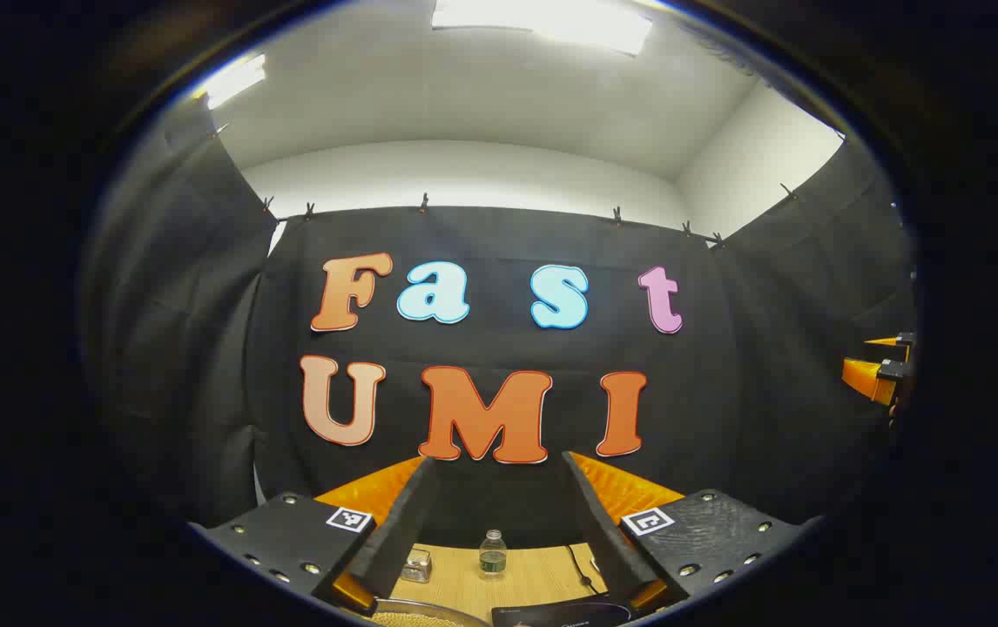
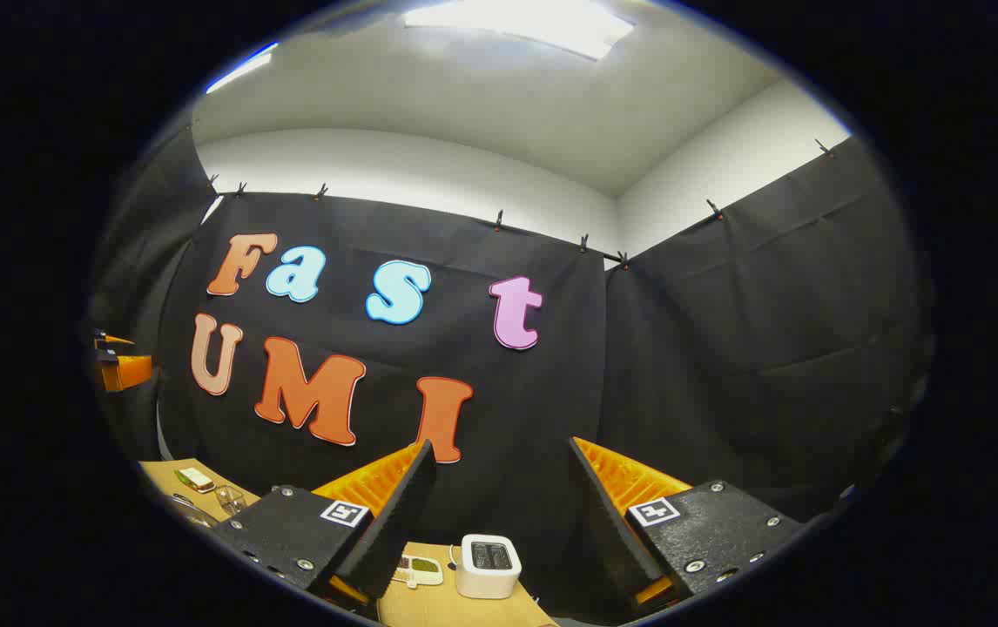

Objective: First push the handle of the pot to place it horizontally, then grasp the pot with both hands and set it on the induction cooktop.

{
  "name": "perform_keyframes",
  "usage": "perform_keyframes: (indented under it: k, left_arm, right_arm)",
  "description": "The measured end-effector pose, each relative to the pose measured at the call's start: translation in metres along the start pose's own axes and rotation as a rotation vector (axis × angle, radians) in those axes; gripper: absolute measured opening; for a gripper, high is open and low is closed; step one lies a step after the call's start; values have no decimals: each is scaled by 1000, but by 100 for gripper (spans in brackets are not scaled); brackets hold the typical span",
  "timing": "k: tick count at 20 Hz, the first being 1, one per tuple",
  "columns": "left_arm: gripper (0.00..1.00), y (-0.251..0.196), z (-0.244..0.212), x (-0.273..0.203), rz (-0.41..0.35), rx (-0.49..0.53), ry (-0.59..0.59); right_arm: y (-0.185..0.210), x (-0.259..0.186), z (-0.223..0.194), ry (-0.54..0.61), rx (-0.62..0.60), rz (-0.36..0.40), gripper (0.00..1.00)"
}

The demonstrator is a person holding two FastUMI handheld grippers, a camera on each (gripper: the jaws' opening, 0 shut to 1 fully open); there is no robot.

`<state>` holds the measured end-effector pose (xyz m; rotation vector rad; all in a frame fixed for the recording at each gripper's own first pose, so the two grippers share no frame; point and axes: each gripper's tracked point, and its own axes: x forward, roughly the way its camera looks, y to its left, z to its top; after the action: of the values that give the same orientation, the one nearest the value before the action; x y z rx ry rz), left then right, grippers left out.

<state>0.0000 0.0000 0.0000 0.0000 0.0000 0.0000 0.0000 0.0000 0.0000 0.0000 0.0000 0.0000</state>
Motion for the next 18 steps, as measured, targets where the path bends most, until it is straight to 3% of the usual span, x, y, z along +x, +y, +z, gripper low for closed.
perform_keyframes:
  k: [18]
  left_arm:
    - [87, -20, 5, 3, -19, 19, -23]
  right_arm:
    - [-11, 5, -11, 24, 6, -18, 95]
